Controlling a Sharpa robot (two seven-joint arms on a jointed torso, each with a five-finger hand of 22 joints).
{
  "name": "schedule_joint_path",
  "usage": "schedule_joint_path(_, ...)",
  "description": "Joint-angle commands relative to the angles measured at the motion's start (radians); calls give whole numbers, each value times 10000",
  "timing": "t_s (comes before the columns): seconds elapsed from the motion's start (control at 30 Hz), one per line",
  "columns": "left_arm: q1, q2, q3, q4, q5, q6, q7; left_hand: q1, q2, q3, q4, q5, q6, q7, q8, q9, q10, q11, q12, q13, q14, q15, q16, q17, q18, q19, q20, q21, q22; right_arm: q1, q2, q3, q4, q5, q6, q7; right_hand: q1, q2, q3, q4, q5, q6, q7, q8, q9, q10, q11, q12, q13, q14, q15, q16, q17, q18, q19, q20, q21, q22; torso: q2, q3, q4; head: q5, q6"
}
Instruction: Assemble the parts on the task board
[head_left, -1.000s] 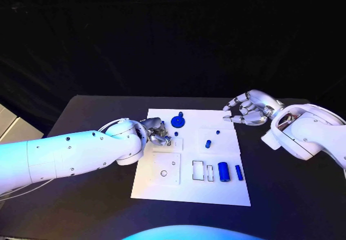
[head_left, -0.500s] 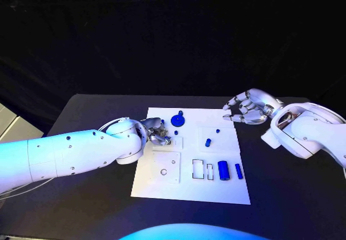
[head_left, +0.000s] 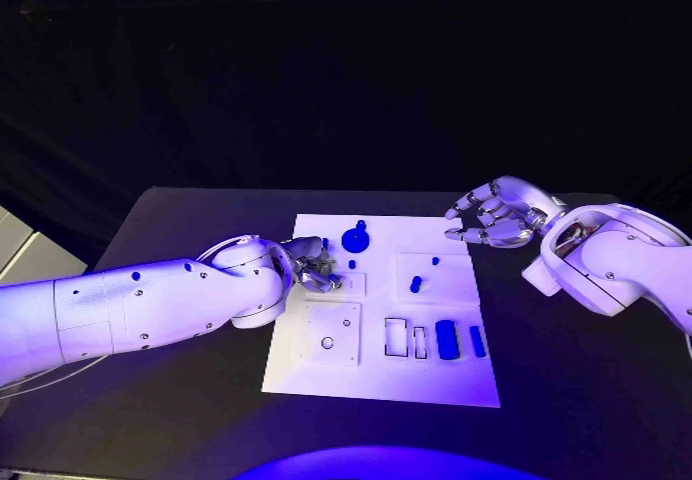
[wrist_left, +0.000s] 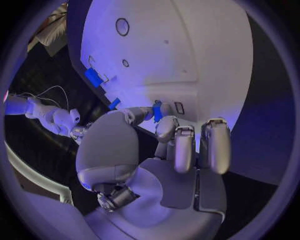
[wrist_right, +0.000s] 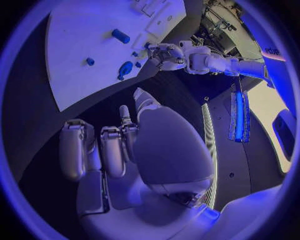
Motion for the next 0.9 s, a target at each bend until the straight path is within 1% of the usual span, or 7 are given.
schedule_joint_path(0.03, -28, -15, -22, 7, 9, 383, -60, -30, 109, 2159, -2076, 16, 34, -48, 69, 17, 50, 6, -29, -17, 1039, -85, 36, 2633, -138, 58, -2, 62, 621, -7, 6, 0, 0, -93, 151, 37, -47, -41, 55, -6, 49, -57, 19, 58, 16, -12, -4, -7, 1359, 757, -47, -32, 1516, 164, 106, -50, -3, 1348, 0, 3, -2, 21, -6)
schedule_joint_path(0.23, -34, -13, -29, 21, 98, 440, -72, -33, 111, 2165, -2079, 10, 33, -49, 67, 18, 53, 5, -27, -12, 1039, -85, 36, 2633, -135, 51, -2, 57, 611, -10, 13, 0, 0, -93, 149, 35, -47, -41, 55, -6, 49, -57, 19, 58, 16, -12, -4, -7, 1359, 757, -47, -32, 1516, 164, 106, -50, -3, 1348, -4, 7, -1, 37, 14)
schedule_joint_path(0.37, -38, -11, -33, 26, 135, 434, -61, -33, 111, 2165, -2079, 10, 33, -49, 67, 18, 53, 5, -27, -12, 1039, -85, 36, 2633, -135, 51, -2, 57, 611, -11, 15, 0, -2, -93, 151, 33, -48, -40, 58, -6, 49, -57, 19, 61, 17, -12, -4, -6, 1359, 757, -48, -33, 1515, 164, 106, -51, -4, 1348, 6, 2, -3, 36, 32)
schedule_joint_path(0.53, -41, -14, -37, 24, 169, 306, -24, -35, 114, 2173, -2084, 5, 33, -50, 66, 19, 63, 4, -16, 7, 1039, -85, 36, 2633, -142, 68, -2, 69, 638, -13, 18, 0, -2, -93, 152, 32, -57, -37, 74, -8, 51, -57, 17, 74, 18, -8, -6, -4, 1358, 756, -49, -37, 1511, 165, 105, -52, -12, 1344, -3, 11, -7, 42, 35)
schedule_joint_path(0.67, -43, -25, -37, 26, 278, 270, -5, -36, 117, 2178, -2087, 4, 34, -51, 66, 20, 70, 3, -8, 19, 1039, -85, 36, 2633, -145, 77, -3, 75, 651, -15, 18, 0, -2, -93, 155, 32, -57, -37, 74, -8, 51, -57, 17, 74, 18, -8, -6, -4, 1358, 756, -49, -37, 1511, 165, 105, -52, -12, 1344, 10, 2, -11, 38, 45)
schedule_joint_path(0.9, -43, -48, -32, 41, 584, 495, -9, -34, 135, 2199, -2094, 6, 38, -54, 67, 24, 72, 0, -8, 18, 1039, -87, 36, 2633, -147, 83, -3, 79, 661, -18, 13, 0, -2, -93, 172, 24, -57, -37, 74, -8, 51, -57, 17, 74, 18, -8, -6, -4, 1358, 756, -49, -37, 1511, 165, 105, -52, -12, 1344, 18, 5, -13, 15, 48)
